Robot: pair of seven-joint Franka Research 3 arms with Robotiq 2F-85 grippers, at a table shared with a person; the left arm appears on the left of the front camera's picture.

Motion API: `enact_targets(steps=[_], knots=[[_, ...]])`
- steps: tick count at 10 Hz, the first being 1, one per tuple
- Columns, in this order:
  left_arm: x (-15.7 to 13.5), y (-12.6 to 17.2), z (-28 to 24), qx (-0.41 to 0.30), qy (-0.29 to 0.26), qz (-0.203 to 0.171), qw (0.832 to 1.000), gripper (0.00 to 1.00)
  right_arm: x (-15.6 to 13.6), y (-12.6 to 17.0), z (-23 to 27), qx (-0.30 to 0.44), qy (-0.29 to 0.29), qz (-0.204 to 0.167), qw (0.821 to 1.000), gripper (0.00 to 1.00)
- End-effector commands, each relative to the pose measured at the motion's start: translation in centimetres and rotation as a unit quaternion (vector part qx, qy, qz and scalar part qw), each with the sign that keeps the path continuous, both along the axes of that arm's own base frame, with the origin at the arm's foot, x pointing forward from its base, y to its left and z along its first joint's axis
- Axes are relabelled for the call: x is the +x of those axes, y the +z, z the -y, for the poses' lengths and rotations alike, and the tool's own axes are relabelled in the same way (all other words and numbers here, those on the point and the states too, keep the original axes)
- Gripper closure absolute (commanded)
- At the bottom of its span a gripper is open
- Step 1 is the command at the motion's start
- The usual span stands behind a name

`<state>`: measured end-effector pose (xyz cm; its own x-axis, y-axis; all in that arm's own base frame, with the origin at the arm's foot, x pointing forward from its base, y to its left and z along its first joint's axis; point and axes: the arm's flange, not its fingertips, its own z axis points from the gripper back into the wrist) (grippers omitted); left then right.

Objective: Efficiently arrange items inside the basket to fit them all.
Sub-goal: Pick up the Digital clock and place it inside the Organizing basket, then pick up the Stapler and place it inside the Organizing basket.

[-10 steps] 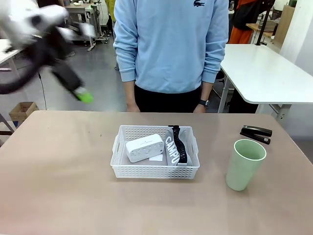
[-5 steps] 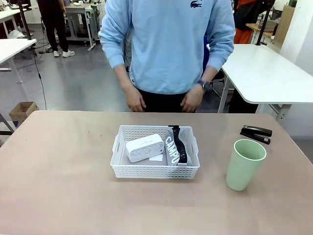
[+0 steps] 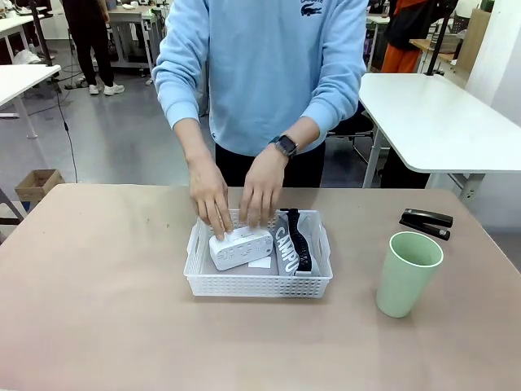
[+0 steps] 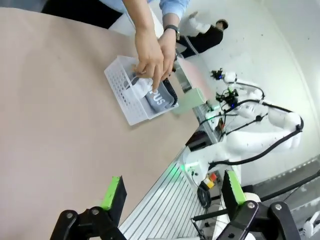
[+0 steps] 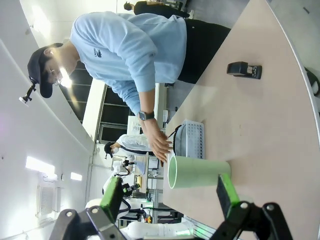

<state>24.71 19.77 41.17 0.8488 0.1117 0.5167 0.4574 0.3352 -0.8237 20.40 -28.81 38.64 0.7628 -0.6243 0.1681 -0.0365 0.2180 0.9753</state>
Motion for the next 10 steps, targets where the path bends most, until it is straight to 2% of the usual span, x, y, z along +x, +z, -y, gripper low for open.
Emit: enact_targets(steps=[1,10], knots=[[0.28,1.77,0.46,0.004,-0.007,-0.006,1.000,0.00,0.14,0.24,-0.05,-0.003,-0.005,0.018,1.000,0.00],[0.28,1.77,0.46,0.004,-0.007,-0.006,1.000,0.00,0.14,0.24,-0.05,-0.003,-0.005,0.018,1.000,0.00]])
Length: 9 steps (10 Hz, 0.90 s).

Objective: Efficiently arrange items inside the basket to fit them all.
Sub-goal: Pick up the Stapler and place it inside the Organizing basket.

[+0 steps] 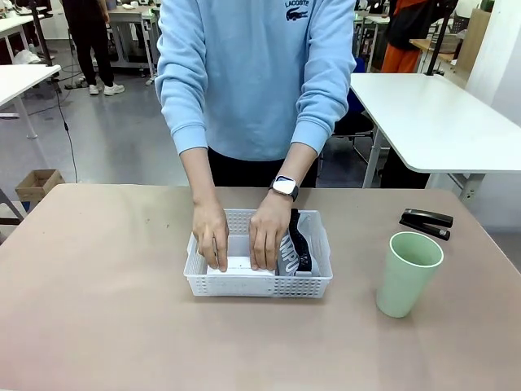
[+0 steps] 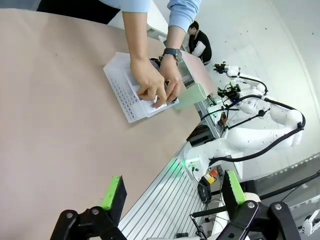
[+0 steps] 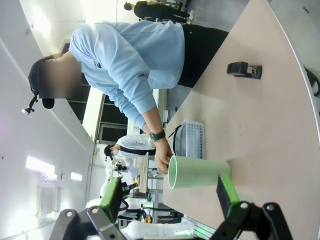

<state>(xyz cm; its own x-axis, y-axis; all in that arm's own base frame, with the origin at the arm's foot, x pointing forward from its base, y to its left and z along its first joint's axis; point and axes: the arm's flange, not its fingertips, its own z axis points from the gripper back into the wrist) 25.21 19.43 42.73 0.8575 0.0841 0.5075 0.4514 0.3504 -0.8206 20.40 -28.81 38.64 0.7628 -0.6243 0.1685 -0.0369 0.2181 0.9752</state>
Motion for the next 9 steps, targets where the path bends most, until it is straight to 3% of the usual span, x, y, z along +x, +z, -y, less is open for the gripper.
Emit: enact_targets(steps=[1,2,4,5,6,9], knots=[[-0.2,0.2,0.1,-0.009,0.001,0.001,1.000,0.00,0.1,0.2,0.0,-0.003,-0.005,0.018,1.000,0.00],[-0.2,0.2,0.1,-0.009,0.001,0.001,1.000,0.00,0.0,0.0,0.0,0.000,0.000,0.000,1.000,0.00],[-0.2,0.2,0.1,-0.009,0.001,0.001,1.000,0.00,3.1,2.6,-2.7,-0.083,0.040,-0.006,0.996,0.00],[-0.2,0.2,0.1,-0.009,0.001,0.001,1.000,0.00,5.2,5.0,-5.1,-0.185,0.058,-0.052,0.980,0.00],[-0.2,0.2,0.1,-0.009,0.001,0.001,1.000,0.00,7.9,7.4,-8.3,-0.293,0.096,-0.044,0.950,0.00],[-0.2,0.2,0.1,-0.009,0.001,0.001,1.000,0.00,14.3,8.5,-15.8,-0.447,0.081,-0.170,0.875,0.00]])
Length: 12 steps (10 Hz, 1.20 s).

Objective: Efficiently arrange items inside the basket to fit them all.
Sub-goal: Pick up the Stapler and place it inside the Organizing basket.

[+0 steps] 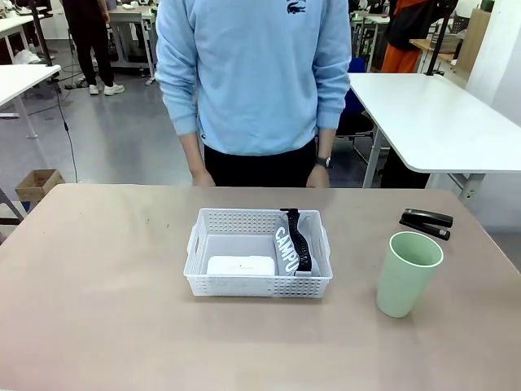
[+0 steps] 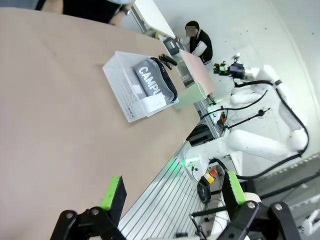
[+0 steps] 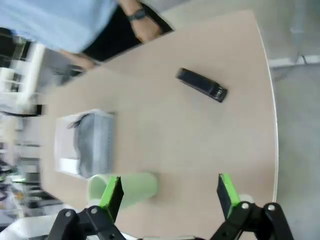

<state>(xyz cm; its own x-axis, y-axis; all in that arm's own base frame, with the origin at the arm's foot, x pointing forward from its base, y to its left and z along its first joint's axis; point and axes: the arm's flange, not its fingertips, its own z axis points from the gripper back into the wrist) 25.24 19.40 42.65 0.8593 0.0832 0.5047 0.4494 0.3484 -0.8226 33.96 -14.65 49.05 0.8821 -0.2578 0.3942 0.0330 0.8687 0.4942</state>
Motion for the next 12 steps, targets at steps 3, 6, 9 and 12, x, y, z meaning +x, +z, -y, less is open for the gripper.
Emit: enact_targets(steps=[3,6,9,12], knots=[[-0.3,0.3,0.1,-0.009,0.002,0.002,1.000,0.00,4.6,-2.4,-10.9,-0.201,-0.011,-0.126,0.971,0.00],[-0.3,0.3,0.1,-0.009,0.002,0.002,1.000,0.00,8.8,-3.4,-14.4,-0.227,0.006,-0.142,0.963,0.00],[-0.3,0.3,0.1,-0.009,0.002,0.002,1.000,0.00,7.1,-4.1,-15.0,-0.233,0.005,-0.130,0.964,0.00],[-0.3,0.3,0.1,-0.009,0.002,0.002,1.000,0.00,7.8,-4.1,-14.6,-0.227,0.013,-0.131,0.965,0.00]])
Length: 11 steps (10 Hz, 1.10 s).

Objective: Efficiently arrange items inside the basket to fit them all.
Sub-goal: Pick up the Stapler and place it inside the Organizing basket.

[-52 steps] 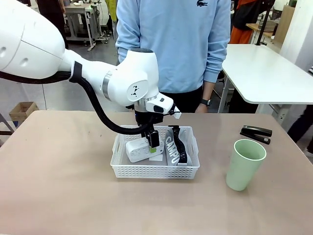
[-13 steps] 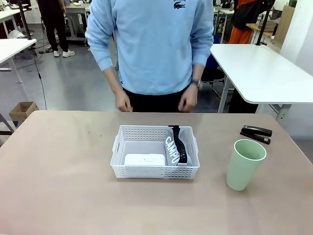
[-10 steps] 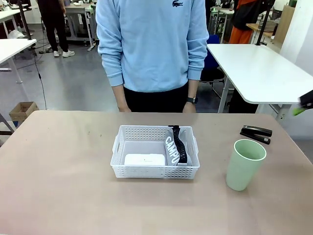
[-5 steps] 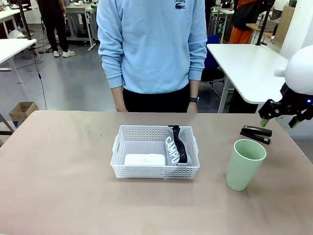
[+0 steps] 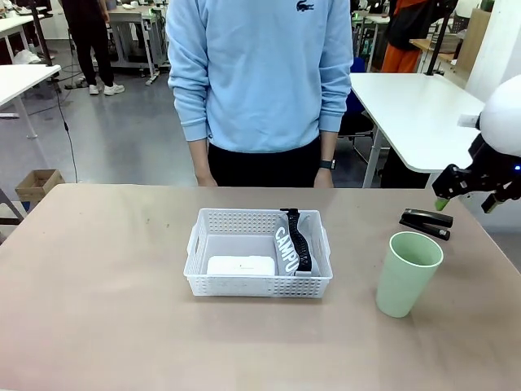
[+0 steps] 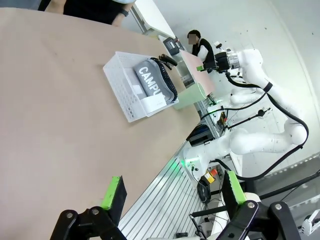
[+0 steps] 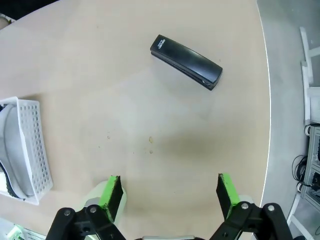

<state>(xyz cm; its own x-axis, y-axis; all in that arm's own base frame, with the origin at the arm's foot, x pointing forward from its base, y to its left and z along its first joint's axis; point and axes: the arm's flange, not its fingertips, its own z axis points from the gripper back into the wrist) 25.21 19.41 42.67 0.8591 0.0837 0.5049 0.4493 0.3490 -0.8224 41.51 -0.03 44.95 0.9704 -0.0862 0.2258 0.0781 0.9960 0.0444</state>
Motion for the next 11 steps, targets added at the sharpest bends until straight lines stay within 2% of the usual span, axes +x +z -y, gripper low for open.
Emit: enact_targets(steps=[1,2,3,4,5,6,8,9,10,11], knots=[[-0.2,0.3,0.1,-0.009,0.001,0.002,1.000,0.00,1.5,0.5,0.7,0.024,-0.009,0.008,1.000,0.00],[-0.2,0.3,0.1,-0.009,0.001,0.002,1.000,0.00,3.8,1.0,0.4,0.006,0.035,0.008,0.999,0.00],[-0.2,0.3,0.1,-0.009,0.001,0.002,1.000,0.00,6.7,0.8,0.3,-0.001,0.047,-0.021,0.999,0.00],[-0.2,0.3,0.1,-0.009,0.001,0.002,1.000,0.00,9.6,0.4,0.4,-0.013,0.049,-0.033,0.998,0.00],[-0.2,0.3,0.1,-0.009,0.001,0.002,1.000,0.00,11.8,-0.2,0.4,-0.038,0.077,-0.027,0.996,0.00],[-0.2,0.3,0.1,-0.009,0.001,0.002,1.000,0.00,13.4,-1.1,0.4,-0.049,0.108,-0.052,0.992,0.00],[-0.2,0.3,0.1,-0.009,0.001,0.002,1.000,0.00,14.1,-1.8,0.7,-0.038,0.091,-0.059,0.993,0.00],[-0.2,0.3,0.1,-0.009,0.001,0.002,1.000,0.00,14.3,-2.3,0.8,-0.047,0.108,-0.068,0.991,0.00],[-0.2,0.3,0.1,-0.009,0.001,0.002,1.000,0.00,14.6,-3.0,1.2,-0.053,0.149,-0.089,0.983,0.00],[-0.2,0.3,0.1,-0.009,0.001,0.002,1.000,0.00,14.5,-3.6,1.9,-0.068,0.223,-0.089,0.968,0.00]])
